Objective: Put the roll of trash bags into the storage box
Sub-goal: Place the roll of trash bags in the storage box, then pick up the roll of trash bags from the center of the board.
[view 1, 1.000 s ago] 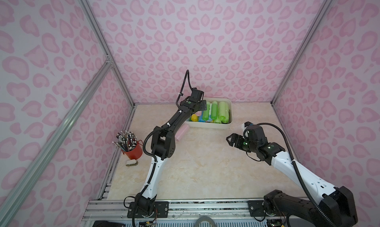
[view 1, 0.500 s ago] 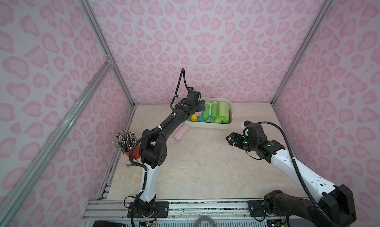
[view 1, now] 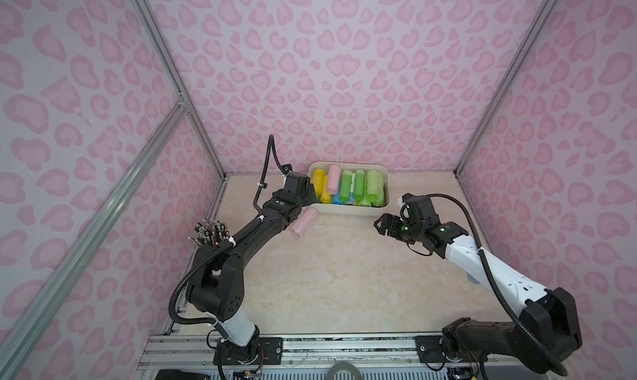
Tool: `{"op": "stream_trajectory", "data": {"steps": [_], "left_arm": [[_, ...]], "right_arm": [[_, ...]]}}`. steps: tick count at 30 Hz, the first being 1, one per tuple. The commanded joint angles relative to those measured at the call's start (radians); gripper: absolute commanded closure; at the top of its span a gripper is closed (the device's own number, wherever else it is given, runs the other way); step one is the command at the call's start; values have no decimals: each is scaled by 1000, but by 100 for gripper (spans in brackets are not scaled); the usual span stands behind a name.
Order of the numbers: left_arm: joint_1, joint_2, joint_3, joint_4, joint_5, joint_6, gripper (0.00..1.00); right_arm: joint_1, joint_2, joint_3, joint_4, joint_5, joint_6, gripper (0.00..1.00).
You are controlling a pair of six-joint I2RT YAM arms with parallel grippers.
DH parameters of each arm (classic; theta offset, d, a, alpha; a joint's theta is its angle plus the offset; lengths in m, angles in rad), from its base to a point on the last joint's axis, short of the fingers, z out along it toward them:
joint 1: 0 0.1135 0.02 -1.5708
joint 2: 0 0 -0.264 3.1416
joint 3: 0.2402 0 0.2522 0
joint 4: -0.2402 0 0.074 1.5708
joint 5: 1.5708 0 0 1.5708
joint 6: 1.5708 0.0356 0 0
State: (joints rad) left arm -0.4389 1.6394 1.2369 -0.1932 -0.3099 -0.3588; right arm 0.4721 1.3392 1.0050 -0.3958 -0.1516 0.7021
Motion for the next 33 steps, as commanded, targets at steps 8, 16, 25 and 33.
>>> {"op": "stream_trajectory", "data": {"steps": [8, 16, 25, 33], "left_arm": [[14, -92, -289, 66, 43, -70, 0], [7, -37, -331, 102, 120, -81, 0], [-1, 50, -290, 107, 127, -39, 0], [-1, 114, -241, 100, 67, -14, 0]], "right_arm": [[0, 57, 24, 14, -65, -4, 10], [0, 23, -11, 15, -44, 7, 10], [0, -12, -23, 15, -50, 29, 10], [0, -29, -36, 14, -49, 45, 10]]}}
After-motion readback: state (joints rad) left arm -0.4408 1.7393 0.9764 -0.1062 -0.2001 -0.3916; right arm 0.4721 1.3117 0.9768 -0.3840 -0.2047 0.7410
